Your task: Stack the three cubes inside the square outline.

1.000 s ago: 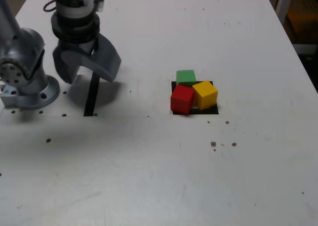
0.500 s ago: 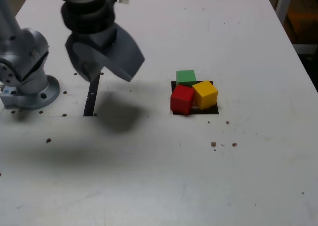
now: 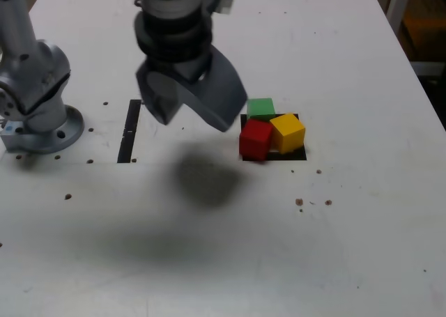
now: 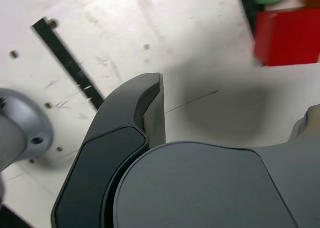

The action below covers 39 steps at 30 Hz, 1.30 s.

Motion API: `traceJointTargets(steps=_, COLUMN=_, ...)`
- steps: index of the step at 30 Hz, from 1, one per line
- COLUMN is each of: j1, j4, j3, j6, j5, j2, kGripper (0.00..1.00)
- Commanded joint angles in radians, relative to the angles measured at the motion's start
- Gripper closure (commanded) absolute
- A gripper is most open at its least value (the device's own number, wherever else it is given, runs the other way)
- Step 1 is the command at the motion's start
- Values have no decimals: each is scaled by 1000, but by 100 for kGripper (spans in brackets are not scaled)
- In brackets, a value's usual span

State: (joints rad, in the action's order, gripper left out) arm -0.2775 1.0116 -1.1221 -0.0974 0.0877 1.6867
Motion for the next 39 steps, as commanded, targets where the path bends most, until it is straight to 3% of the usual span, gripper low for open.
traceJointTargets(steps=1, j1=-2, j4=-4, j3=-17, j6=1, j5=-9, j2=23, kGripper=1)
traceJointTargets(steps=4, j1=-3, j4=-13, j3=-36, j6=-1, j5=-20, j2=65, kGripper=1)
traceJointTargets(steps=8, j1=-14, j4=-40, j3=-44, j6=-13, j5=-9, j2=122, kGripper=1)
traceJointTargets(steps=19, j1=-15, j4=-87, j3=-58, j6=-42, j5=-29, j2=163, kGripper=2)
traceJointTargets(steps=39, j1=-3, j4=-52, j3=-99, j6=-93, j5=-34, j2=244, kGripper=9)
